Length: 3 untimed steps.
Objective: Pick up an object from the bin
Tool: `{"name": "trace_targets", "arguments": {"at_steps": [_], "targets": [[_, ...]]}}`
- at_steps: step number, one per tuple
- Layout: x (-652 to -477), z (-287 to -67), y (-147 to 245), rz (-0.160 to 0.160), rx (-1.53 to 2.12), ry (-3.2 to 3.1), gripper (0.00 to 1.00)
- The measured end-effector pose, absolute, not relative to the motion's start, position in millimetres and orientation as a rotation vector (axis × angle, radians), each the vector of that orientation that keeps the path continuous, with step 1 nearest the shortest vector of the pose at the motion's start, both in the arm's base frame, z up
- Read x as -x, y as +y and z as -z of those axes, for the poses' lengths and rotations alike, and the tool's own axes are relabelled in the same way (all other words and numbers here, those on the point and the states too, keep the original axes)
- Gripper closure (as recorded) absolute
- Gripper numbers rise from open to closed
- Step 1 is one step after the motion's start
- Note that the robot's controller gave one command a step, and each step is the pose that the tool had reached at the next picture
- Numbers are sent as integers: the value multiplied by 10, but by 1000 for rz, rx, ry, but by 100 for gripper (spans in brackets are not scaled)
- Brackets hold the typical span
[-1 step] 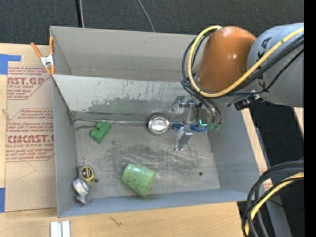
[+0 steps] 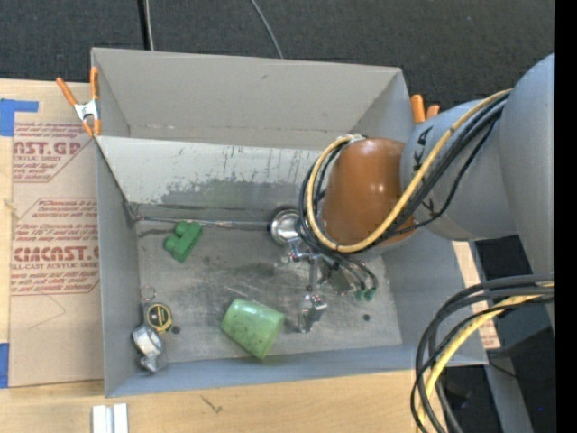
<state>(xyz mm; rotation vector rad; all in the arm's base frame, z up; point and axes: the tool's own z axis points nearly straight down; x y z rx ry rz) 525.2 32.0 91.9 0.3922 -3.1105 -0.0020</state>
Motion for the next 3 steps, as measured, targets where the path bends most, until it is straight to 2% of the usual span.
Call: {"name": "trace_targets", "arguments": {"at_steps": [1,2,3], "targets": [[-5005,-932,985,3,-341,-3121,0],[-4917,-951,1836,-16,-214,-3129,0],[-4920,-943,1816,-16,-214,-3129,100]]}}
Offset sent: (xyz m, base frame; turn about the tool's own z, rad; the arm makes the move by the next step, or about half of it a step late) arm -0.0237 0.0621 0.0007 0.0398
